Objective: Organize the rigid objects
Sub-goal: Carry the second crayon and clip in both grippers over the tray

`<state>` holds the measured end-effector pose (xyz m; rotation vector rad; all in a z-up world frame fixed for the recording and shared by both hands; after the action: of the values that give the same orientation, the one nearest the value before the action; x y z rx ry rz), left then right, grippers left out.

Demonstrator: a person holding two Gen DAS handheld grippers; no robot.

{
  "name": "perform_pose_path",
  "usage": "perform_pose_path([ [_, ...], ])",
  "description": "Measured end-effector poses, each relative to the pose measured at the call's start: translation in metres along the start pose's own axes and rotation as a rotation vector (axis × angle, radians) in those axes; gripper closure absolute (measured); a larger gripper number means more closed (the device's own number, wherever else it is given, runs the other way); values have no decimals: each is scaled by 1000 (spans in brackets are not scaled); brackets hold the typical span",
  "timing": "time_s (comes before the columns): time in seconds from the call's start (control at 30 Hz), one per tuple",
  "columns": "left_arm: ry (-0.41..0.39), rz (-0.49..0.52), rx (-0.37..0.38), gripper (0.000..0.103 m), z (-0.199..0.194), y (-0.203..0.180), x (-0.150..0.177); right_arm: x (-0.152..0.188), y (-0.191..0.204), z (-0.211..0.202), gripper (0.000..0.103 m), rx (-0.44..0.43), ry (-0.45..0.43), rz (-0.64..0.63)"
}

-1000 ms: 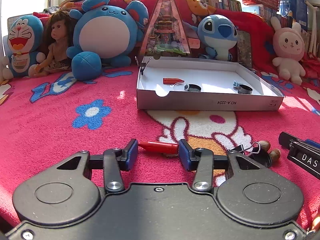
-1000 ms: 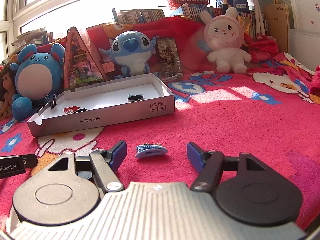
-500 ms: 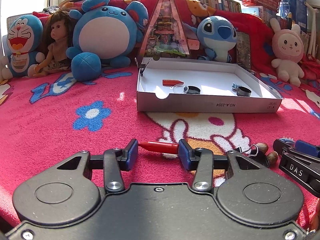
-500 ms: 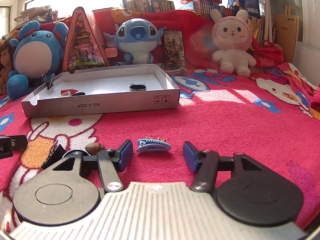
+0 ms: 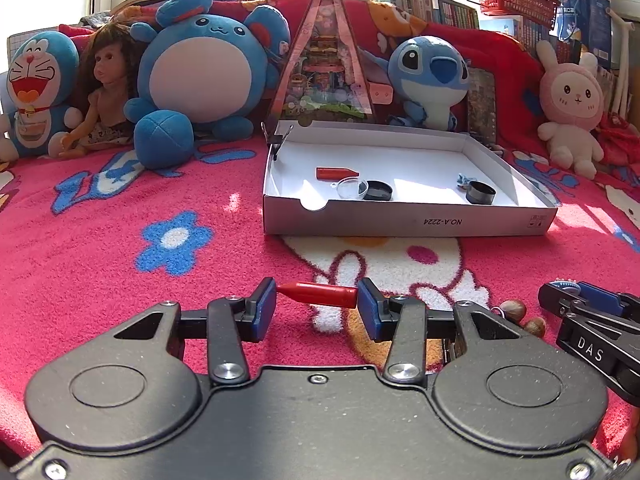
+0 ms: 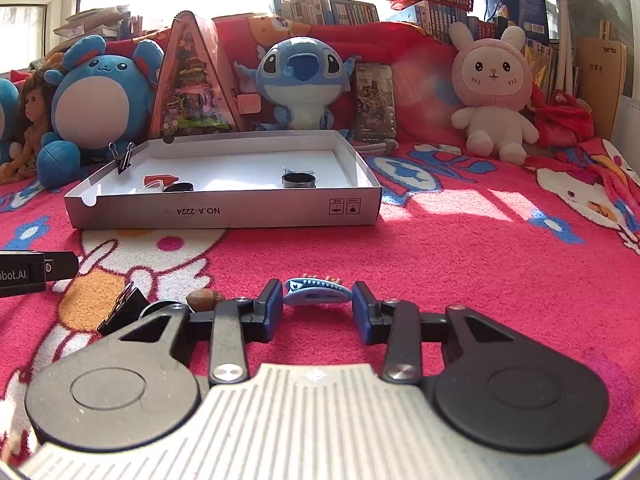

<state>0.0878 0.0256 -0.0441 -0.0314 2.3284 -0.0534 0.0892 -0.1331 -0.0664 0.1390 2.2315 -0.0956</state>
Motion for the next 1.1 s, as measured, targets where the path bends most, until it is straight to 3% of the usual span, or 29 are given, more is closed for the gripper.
perform_pose_path([
  [0.6,-36,46,56,61,-4,-13,-42,-38,-10,4,60,-91,-9,66],
  [1.1,-9,7,129,61,11,-12,-94,-88,-14,21,60,-139,-22,40],
])
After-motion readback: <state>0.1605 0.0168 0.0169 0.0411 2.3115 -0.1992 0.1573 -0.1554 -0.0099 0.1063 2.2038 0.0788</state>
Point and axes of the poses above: each gripper's, at about its wrist camera, not at the fingertips, and z roughly the way its jaws point, y to its left, x to its underside, the point moved 7 cm from there along z, roughly the way its jaws point, and after that the axes turned 9 degrees about y, right-handed, at the moved point
